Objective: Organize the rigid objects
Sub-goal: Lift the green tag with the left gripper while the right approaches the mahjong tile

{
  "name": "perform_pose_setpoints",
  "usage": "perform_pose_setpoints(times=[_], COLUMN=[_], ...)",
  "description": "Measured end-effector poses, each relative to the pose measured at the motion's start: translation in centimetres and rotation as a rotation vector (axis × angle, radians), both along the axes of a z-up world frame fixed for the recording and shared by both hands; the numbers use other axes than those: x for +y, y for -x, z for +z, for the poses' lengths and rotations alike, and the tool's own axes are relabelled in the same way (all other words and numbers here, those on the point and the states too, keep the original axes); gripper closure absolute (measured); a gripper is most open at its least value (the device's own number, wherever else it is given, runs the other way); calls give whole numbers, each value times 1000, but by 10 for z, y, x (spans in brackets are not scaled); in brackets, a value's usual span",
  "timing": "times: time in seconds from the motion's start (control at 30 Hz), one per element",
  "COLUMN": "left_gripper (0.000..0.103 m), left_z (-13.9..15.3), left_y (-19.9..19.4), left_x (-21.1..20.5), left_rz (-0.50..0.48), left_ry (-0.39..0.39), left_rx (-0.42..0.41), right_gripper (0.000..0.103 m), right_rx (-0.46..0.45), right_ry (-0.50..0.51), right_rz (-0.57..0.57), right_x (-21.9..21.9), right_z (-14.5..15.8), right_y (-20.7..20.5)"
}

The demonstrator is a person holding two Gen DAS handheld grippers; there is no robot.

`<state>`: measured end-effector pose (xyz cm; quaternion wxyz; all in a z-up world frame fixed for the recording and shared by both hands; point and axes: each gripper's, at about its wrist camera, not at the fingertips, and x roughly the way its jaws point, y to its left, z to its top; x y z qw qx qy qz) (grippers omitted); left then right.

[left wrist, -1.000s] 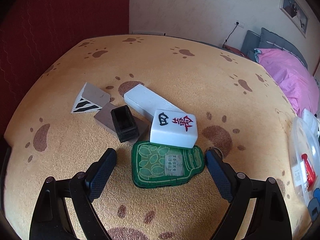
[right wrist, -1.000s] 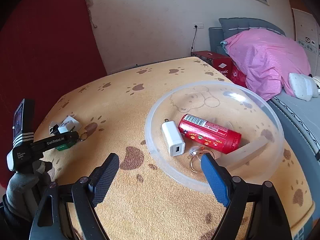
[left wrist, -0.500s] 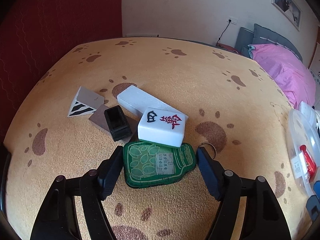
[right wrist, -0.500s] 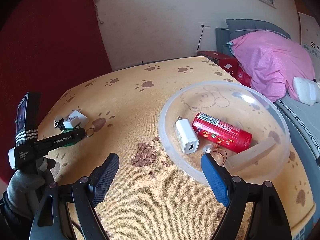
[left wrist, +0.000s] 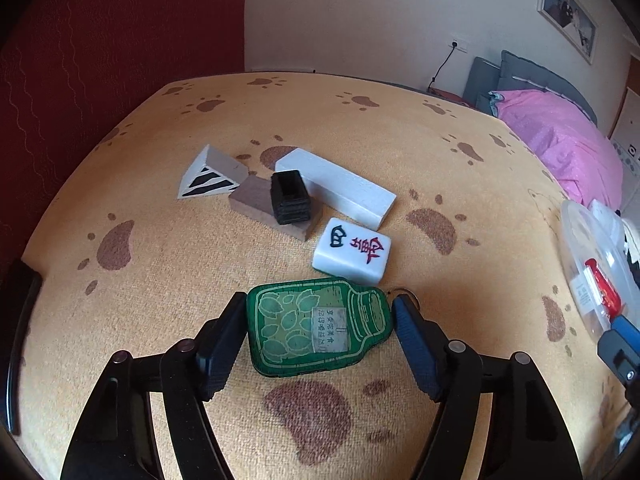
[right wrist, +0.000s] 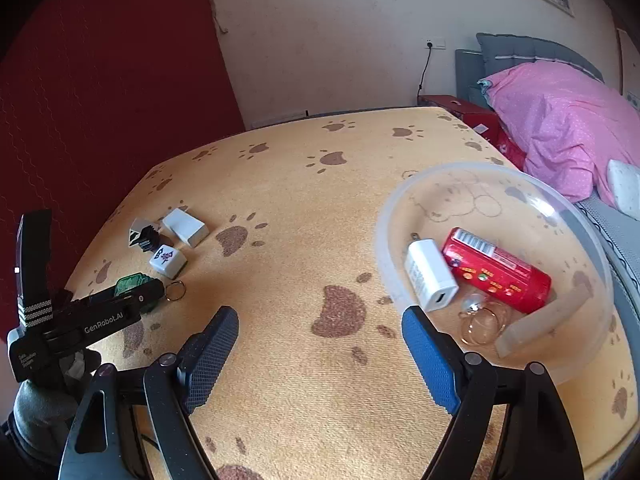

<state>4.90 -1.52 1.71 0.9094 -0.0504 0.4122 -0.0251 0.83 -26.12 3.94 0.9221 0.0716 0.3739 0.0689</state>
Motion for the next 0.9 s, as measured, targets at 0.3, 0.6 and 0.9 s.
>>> perform_pose_setpoints(times=[0.3, 0.6, 0.9], left_gripper=[30, 30, 30], left_z=[8, 9, 7], left_y=[21, 30, 35], left_x=[38, 69, 80], left_rz=[74, 144, 164], left_ry=[-5, -14, -12], left_rx=[-52, -88, -96], right_gripper=[16, 16, 16], right_rx=[61, 130, 147], right_ry=[-34, -61, -58], right_rz=[113, 174, 191], right_x=[46, 89, 120], right_z=[-3, -10, -13], right_y=[-25, -53, -77])
